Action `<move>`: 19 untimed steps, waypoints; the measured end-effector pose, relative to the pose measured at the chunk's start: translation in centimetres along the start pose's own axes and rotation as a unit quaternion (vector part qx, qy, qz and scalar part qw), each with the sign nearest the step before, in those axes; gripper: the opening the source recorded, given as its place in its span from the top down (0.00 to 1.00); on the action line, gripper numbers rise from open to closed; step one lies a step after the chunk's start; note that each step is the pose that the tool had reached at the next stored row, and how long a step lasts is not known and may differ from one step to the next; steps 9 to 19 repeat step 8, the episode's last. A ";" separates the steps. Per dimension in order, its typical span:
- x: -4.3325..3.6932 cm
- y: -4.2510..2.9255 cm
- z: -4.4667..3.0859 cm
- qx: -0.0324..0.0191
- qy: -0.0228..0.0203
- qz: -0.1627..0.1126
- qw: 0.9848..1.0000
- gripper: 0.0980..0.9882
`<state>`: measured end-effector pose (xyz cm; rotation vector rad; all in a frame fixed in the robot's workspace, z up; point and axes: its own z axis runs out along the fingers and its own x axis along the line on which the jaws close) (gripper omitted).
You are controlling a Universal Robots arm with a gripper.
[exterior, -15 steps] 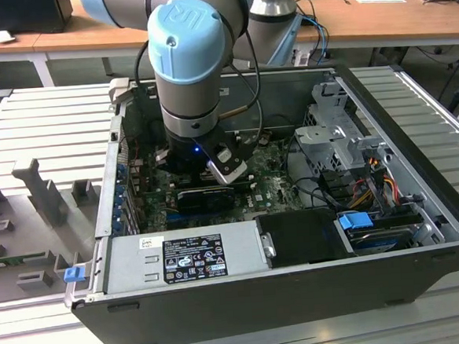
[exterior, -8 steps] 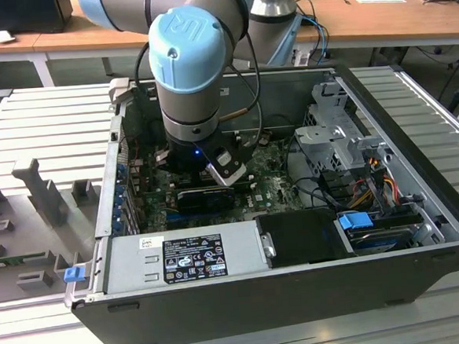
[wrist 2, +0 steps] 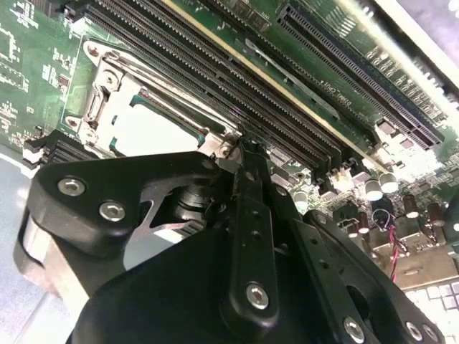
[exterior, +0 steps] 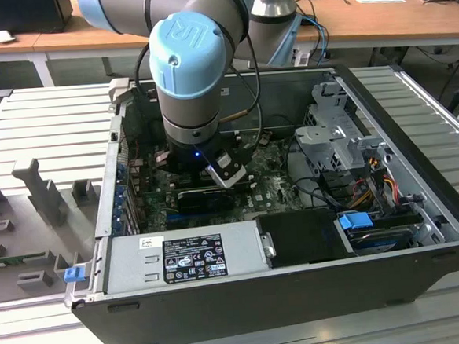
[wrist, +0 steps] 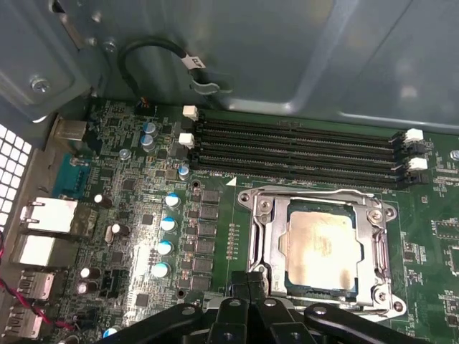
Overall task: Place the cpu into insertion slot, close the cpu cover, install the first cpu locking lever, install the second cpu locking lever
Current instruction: 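Install the second cpu locking lever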
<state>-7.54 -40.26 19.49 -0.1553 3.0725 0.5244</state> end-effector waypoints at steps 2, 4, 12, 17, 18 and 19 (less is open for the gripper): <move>0.00 0.27 -0.75 0.000 0.000 0.000 1.000 0.99; -0.02 0.48 -1.35 0.000 0.000 0.000 1.000 0.99; -0.06 0.85 -2.40 0.000 0.000 0.000 1.000 0.99; -0.06 0.85 -2.40 0.000 0.000 0.000 1.000 0.99; -0.06 0.85 -2.40 0.000 0.000 0.000 1.000 0.99; -0.06 0.85 -2.40 0.000 0.000 0.000 1.000 0.99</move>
